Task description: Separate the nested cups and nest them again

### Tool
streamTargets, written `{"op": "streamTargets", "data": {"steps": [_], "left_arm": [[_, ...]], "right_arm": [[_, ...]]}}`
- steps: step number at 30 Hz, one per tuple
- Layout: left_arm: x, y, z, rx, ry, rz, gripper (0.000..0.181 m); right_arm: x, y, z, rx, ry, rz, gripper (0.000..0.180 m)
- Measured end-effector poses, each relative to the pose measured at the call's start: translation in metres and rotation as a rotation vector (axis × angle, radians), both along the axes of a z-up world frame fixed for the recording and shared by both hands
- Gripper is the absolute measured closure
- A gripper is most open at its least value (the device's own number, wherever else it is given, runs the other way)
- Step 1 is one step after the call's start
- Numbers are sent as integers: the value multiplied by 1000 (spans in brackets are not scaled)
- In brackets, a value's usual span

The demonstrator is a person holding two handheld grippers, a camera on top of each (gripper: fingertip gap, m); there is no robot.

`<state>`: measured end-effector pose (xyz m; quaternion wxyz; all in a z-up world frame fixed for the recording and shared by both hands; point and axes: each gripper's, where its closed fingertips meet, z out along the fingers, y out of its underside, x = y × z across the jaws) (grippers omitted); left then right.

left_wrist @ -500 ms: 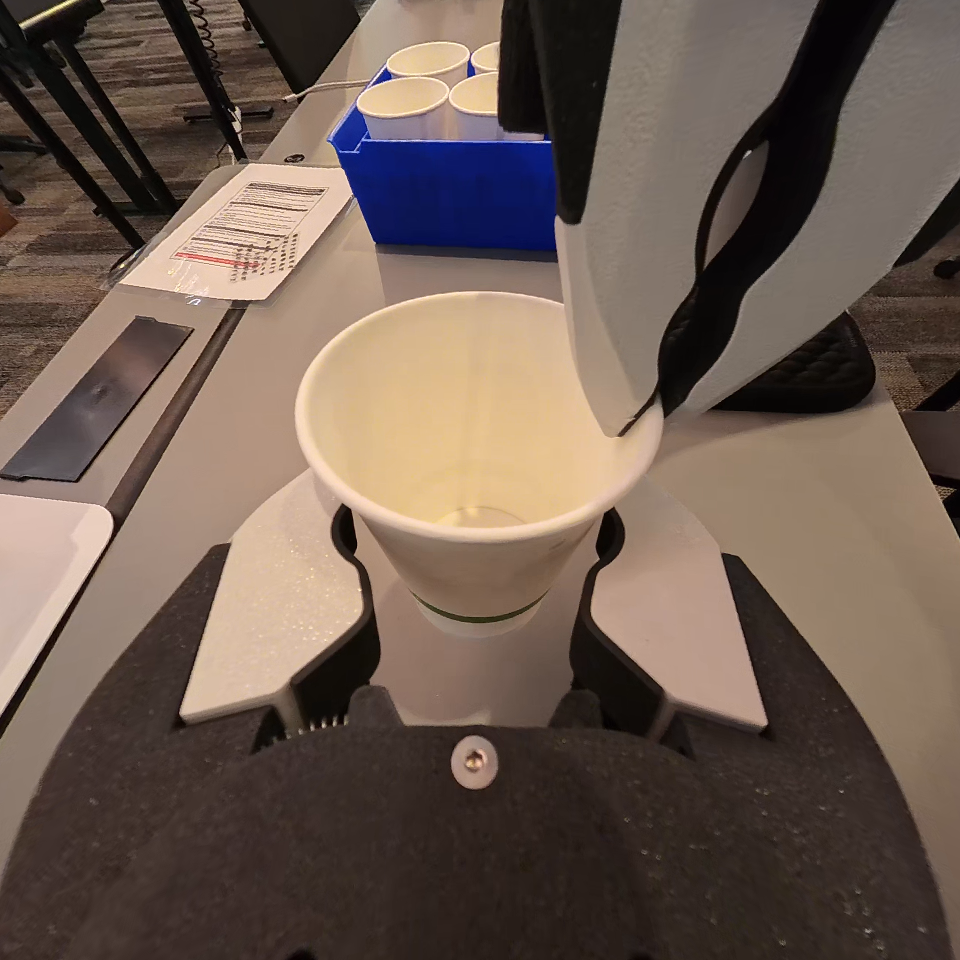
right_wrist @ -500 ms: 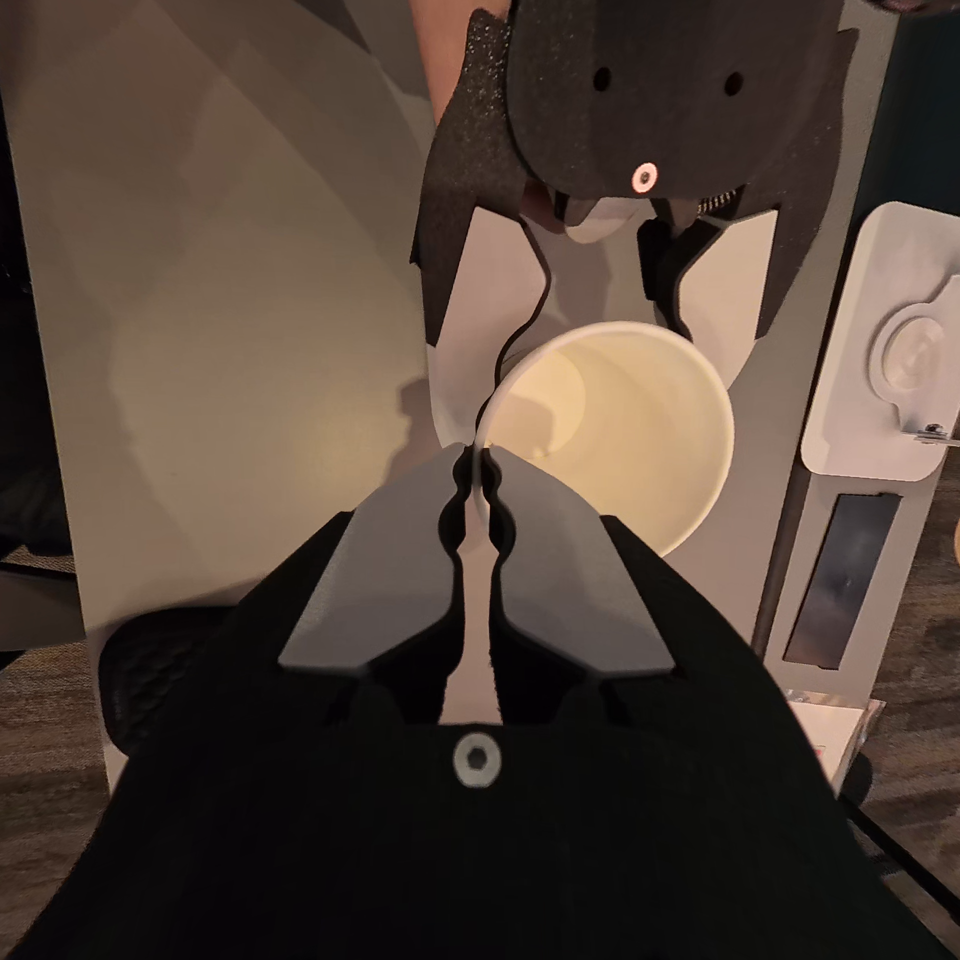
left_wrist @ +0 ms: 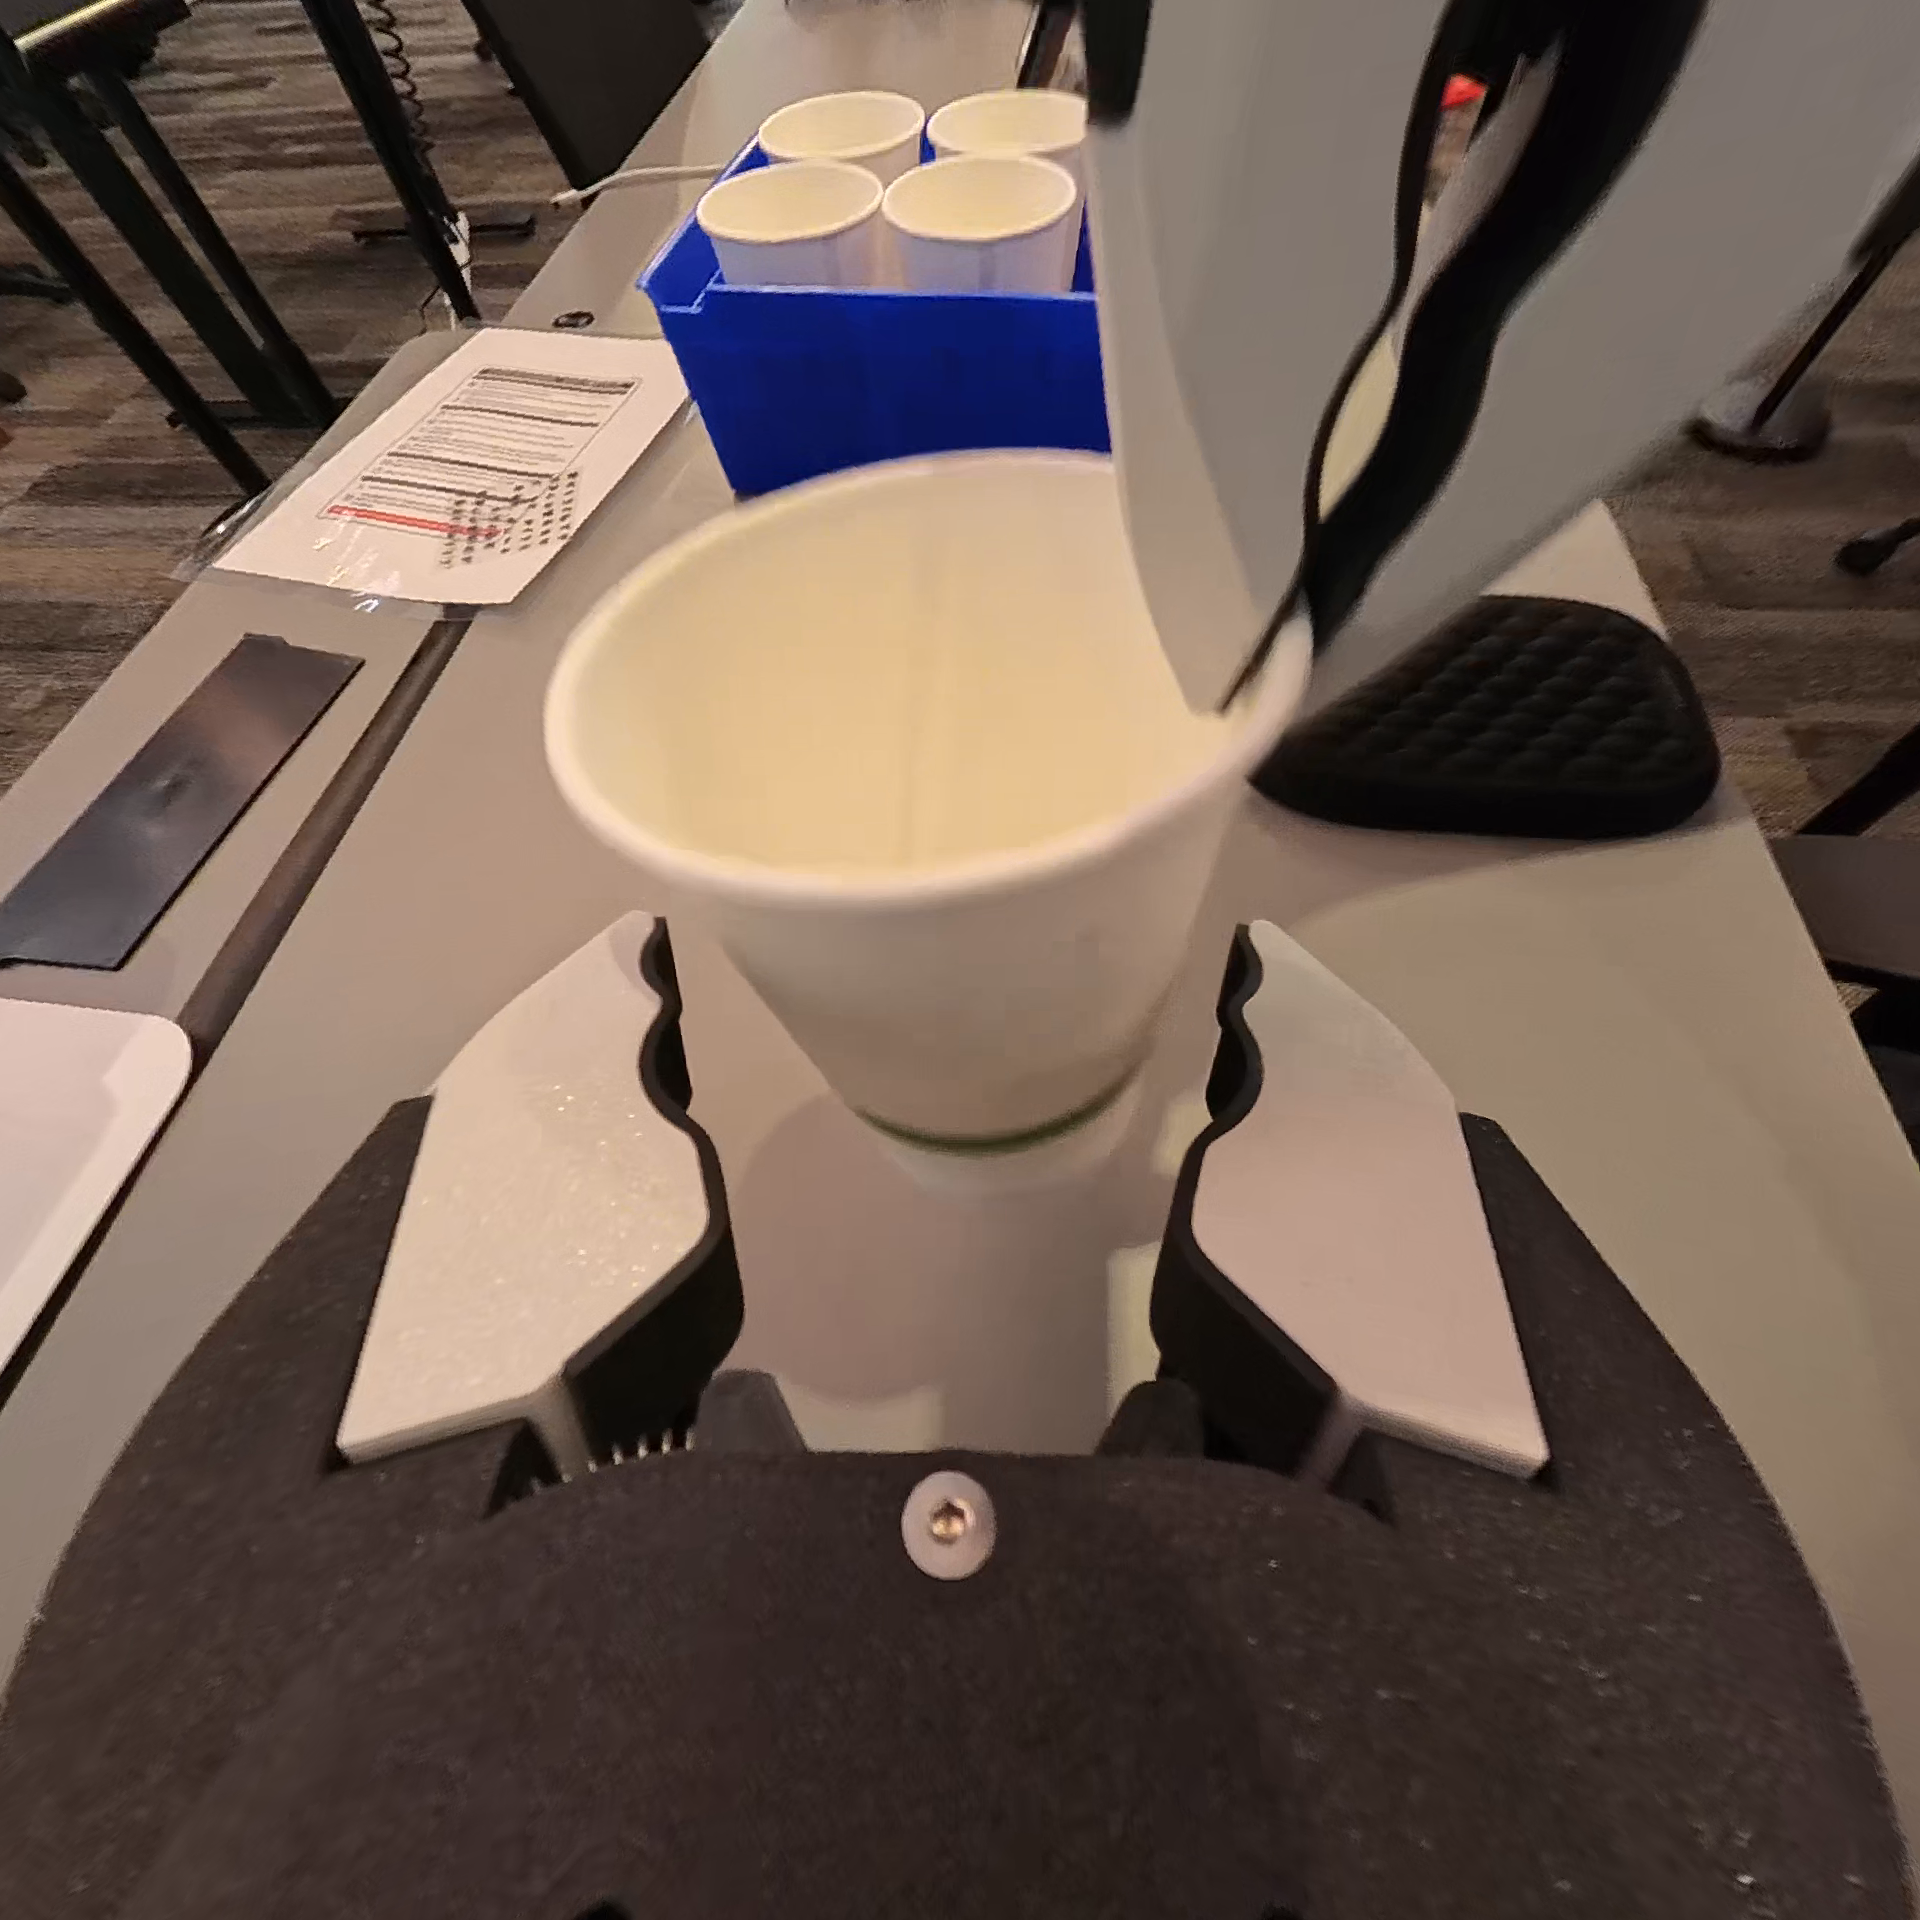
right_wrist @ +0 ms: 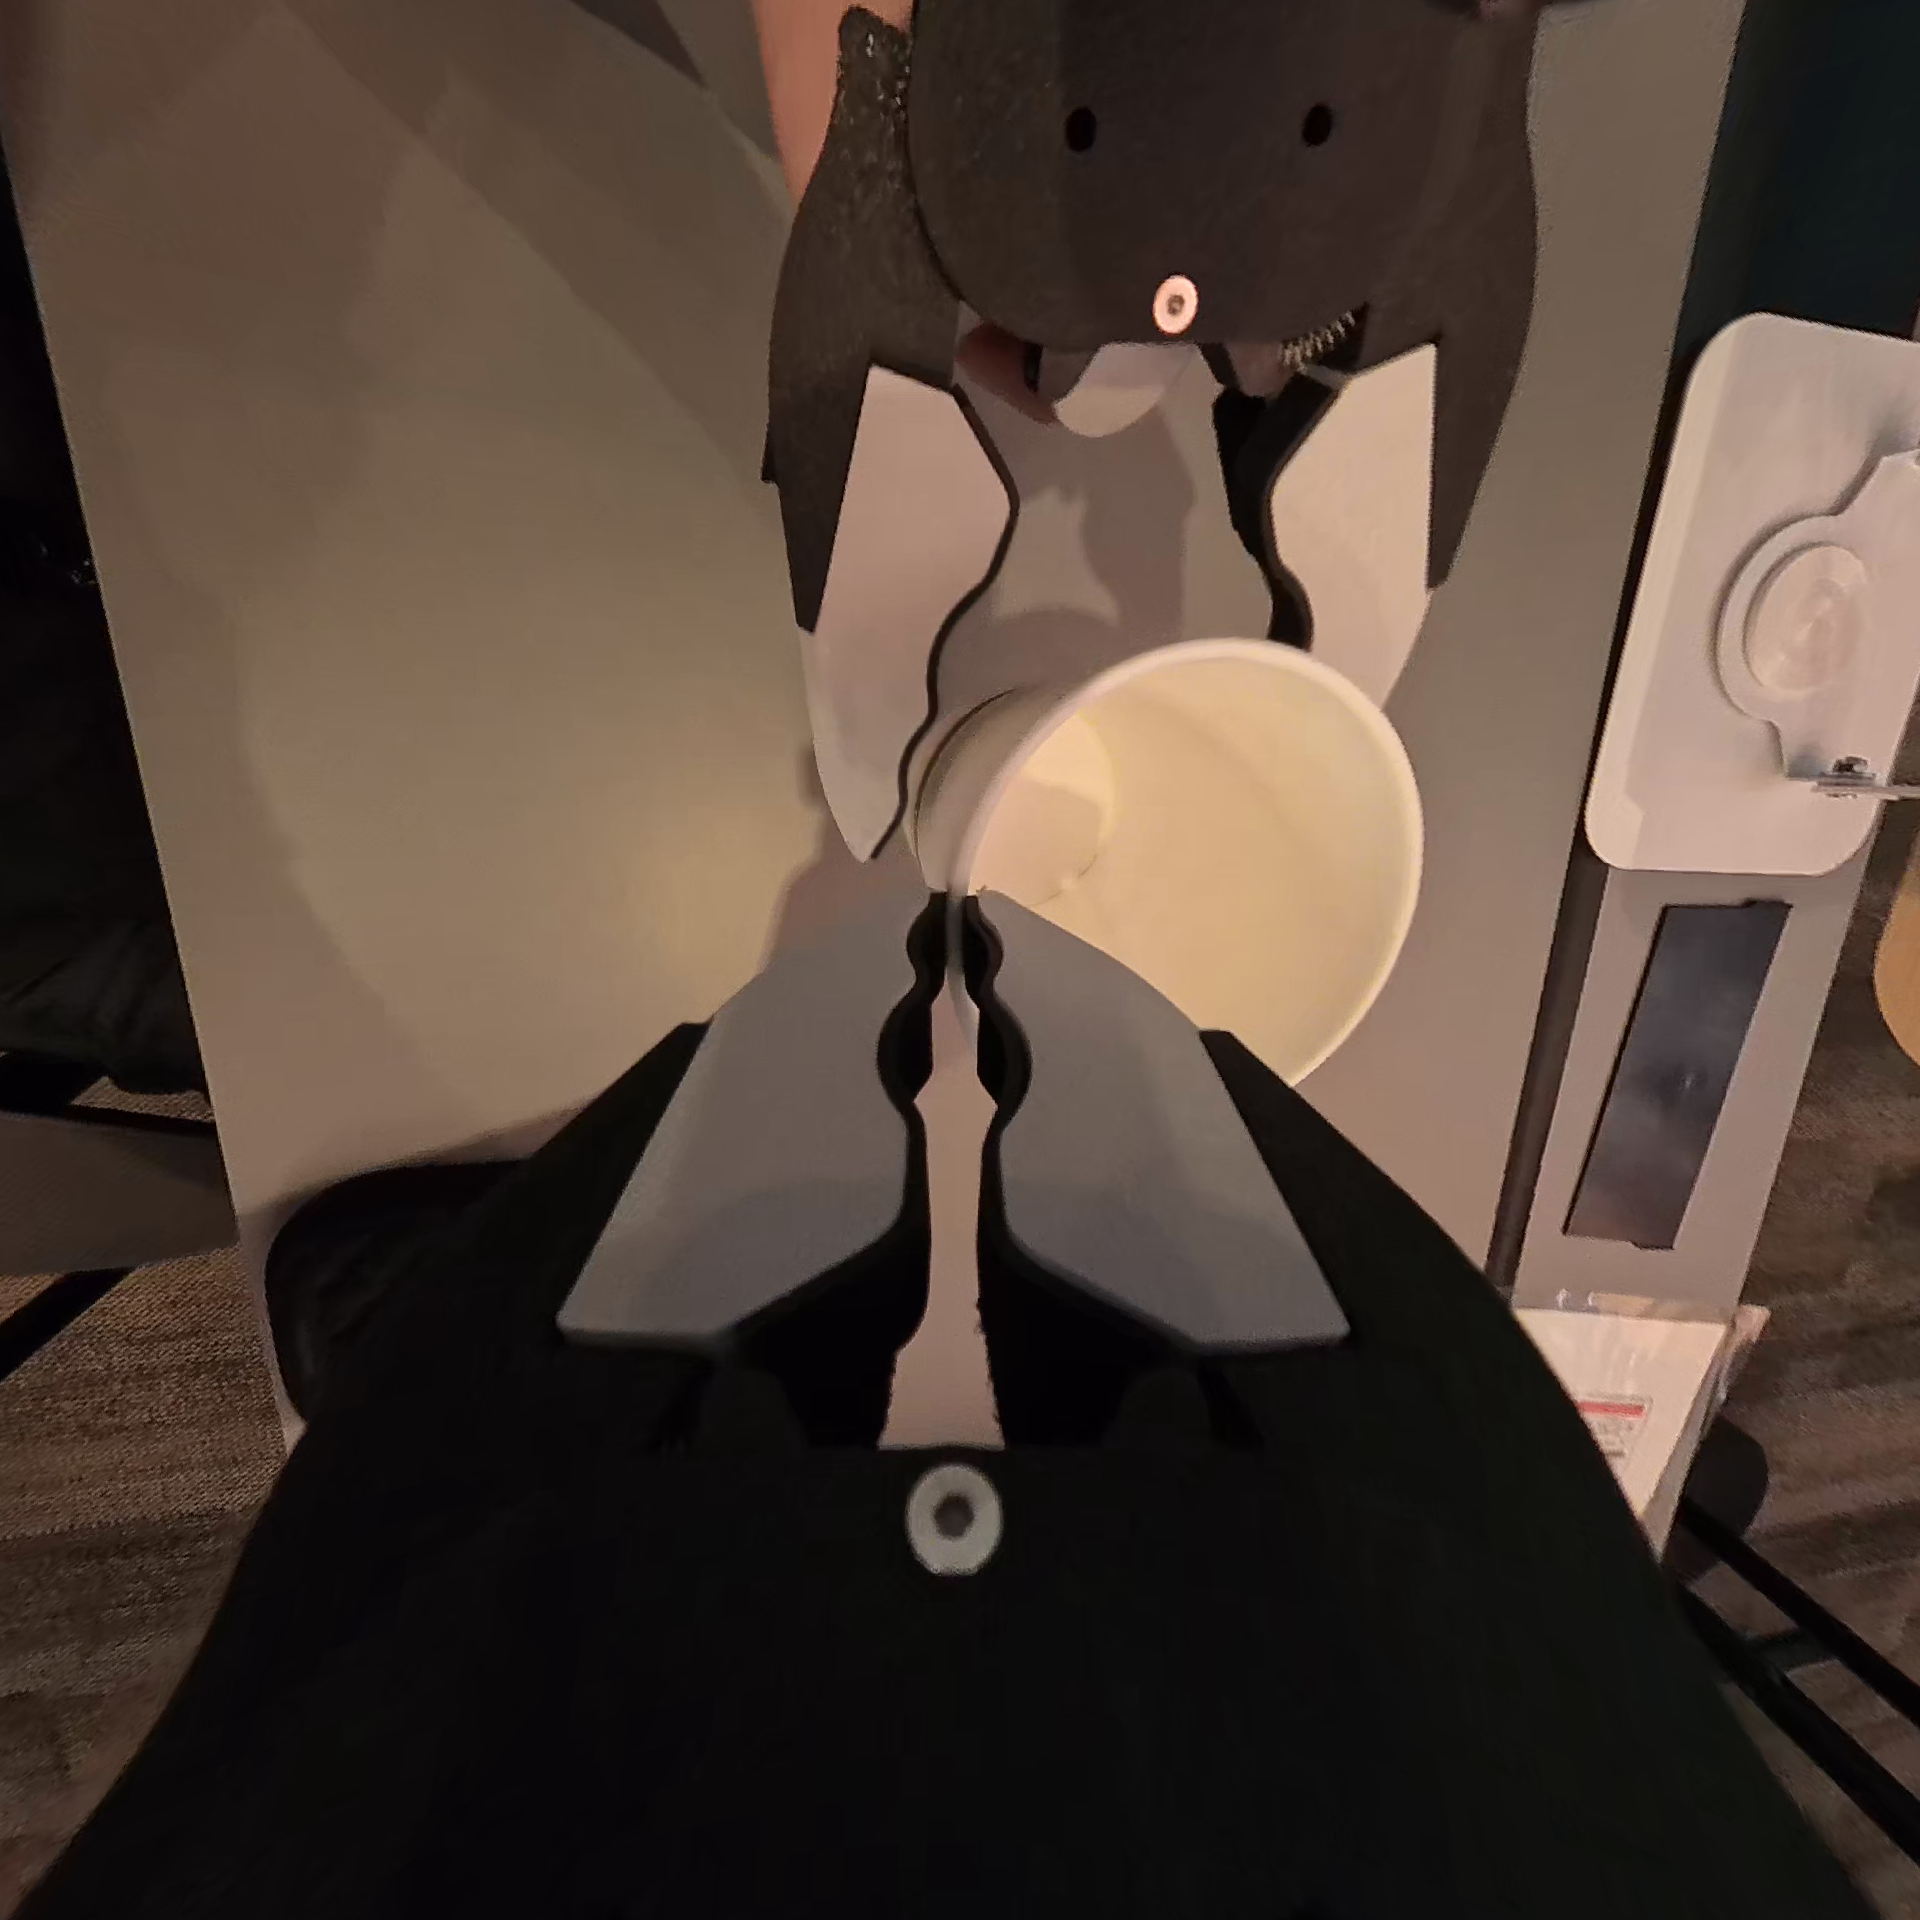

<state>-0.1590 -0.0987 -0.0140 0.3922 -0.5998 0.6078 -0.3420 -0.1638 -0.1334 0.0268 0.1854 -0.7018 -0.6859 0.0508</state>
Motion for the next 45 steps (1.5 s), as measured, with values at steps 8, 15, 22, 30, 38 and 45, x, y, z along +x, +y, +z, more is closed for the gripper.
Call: {"op": "streamTargets", "data": {"steps": [8,15,22,30,38,45], "left_arm": [[-4,2,9,-58,-39,10,77],[-9,7,8,-53,-27,13,82],[-5,-2,2,-67,-5,-25,82],[-6,0,2,-82,-10,-21,83],[-8,2,4,-79,-14,-12,84],[-9,3,7,-76,-22,-10,84]], "right_arm": [[54,-5,45,99,-58,-115,177],[197,-16,96,200,-129,-486,178],[322,-53,74,200,-145,-777,178],[360,-79,17,156,-146,-845,177],[365,-76,-33,128,-157,-841,177],[369,-72,-68,102,-207,-826,177]]}}
